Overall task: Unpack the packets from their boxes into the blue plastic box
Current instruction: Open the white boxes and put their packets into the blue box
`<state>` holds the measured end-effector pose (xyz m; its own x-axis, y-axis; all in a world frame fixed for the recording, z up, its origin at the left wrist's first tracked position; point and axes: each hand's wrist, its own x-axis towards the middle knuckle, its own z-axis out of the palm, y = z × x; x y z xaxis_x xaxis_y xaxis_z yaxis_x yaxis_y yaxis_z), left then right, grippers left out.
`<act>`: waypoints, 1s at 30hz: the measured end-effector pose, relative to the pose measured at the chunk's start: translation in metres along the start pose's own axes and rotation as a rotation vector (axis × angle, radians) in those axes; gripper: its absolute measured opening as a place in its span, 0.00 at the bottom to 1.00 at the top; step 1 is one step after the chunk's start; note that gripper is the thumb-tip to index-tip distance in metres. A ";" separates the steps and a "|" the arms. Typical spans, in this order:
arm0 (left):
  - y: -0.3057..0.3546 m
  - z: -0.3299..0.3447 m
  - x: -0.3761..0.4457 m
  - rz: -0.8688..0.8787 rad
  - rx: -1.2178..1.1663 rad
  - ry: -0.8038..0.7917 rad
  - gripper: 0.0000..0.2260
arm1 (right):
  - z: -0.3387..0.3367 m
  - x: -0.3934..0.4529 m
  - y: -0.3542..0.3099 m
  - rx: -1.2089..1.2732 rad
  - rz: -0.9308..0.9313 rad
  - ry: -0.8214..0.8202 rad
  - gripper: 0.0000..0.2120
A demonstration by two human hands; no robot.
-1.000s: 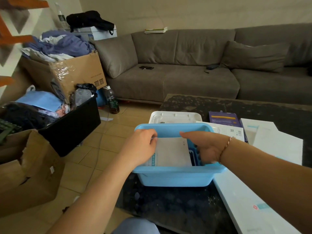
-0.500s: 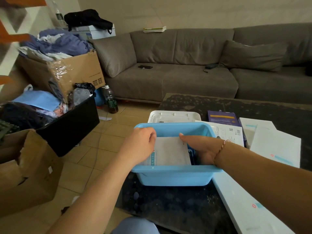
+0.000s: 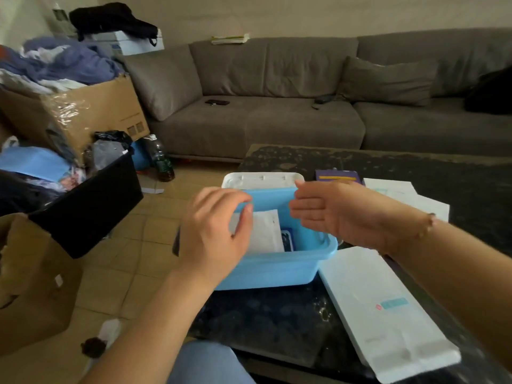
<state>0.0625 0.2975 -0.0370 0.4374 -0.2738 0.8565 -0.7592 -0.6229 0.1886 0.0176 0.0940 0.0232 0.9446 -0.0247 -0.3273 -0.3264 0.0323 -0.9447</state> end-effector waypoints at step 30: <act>0.142 0.085 -0.065 -0.218 -0.500 -0.161 0.17 | -0.084 -0.083 0.161 -1.398 -0.931 0.477 0.10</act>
<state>-0.0328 0.1648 -0.1071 0.6477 -0.3109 0.6955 -0.7619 -0.2655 0.5908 -0.1165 0.0173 -0.1038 0.8096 0.1925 0.5545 0.2489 -0.9681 -0.0272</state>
